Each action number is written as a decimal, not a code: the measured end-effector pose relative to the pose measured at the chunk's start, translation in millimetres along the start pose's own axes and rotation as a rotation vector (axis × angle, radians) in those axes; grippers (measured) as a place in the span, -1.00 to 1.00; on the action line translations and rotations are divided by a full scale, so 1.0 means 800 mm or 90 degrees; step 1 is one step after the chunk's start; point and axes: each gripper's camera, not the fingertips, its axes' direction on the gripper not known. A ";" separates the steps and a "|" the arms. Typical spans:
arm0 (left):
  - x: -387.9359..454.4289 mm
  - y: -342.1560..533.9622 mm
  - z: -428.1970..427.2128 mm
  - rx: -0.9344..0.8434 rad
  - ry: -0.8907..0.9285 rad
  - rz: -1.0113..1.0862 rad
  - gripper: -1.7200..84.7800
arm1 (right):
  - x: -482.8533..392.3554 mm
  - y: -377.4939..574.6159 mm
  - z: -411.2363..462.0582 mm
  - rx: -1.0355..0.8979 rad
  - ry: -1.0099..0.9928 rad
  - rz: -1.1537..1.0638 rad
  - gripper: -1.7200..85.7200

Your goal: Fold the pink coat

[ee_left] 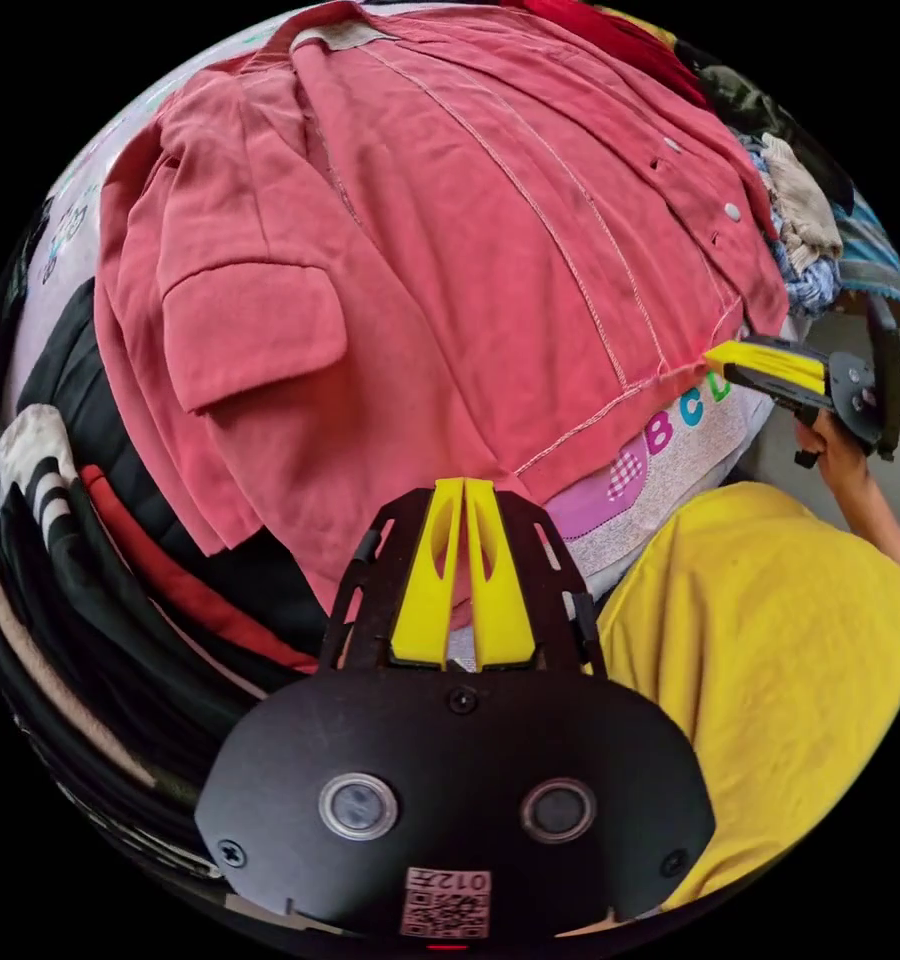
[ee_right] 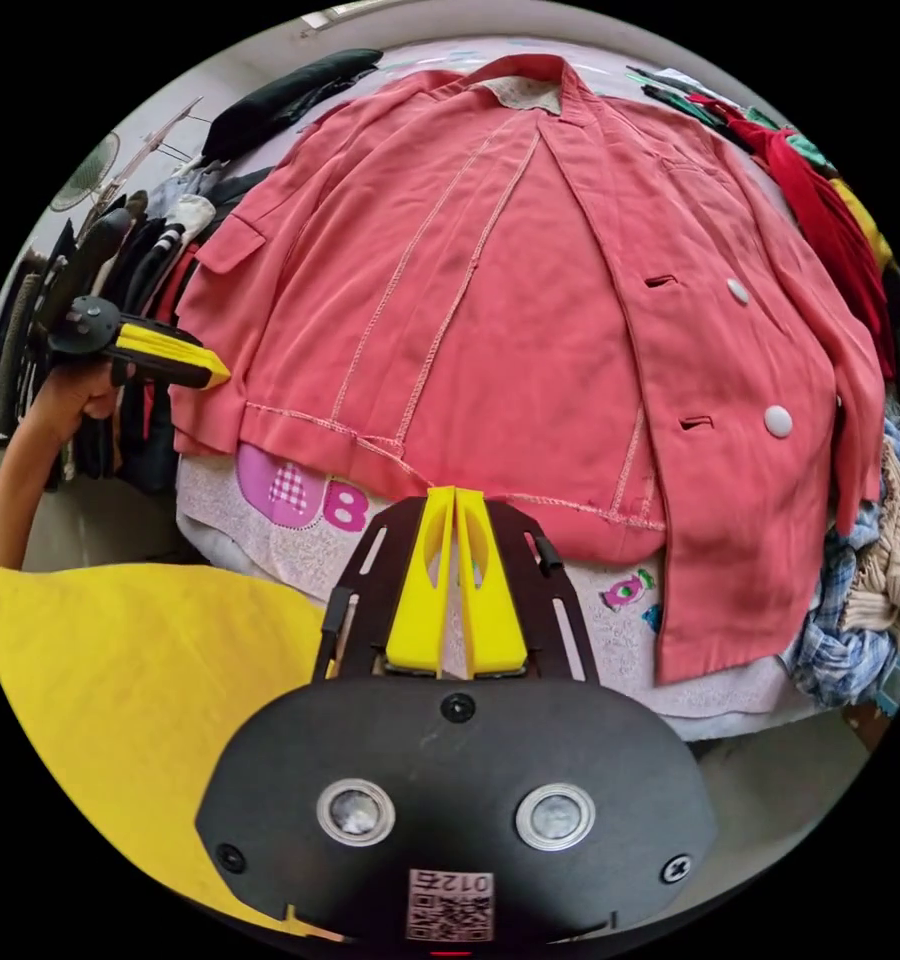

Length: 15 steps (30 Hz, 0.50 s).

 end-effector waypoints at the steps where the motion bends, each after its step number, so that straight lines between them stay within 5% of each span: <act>1: -0.006 0.006 -0.002 0.015 0.036 -0.020 -0.95 | 0.002 0.006 -0.006 0.009 0.005 0.000 -0.95; 9: -0.015 0.091 -0.045 0.230 0.124 -0.168 -0.95 | 0.098 0.134 -0.049 0.029 0.286 0.004 -0.80; 13: 0.032 0.077 -0.026 0.248 0.273 -0.148 -0.95 | 0.172 0.158 -0.074 0.066 0.260 0.083 -0.78; 15: 0.066 0.057 -0.007 0.245 0.357 -0.137 -0.95 | 0.218 0.164 -0.087 0.077 0.146 0.094 -0.76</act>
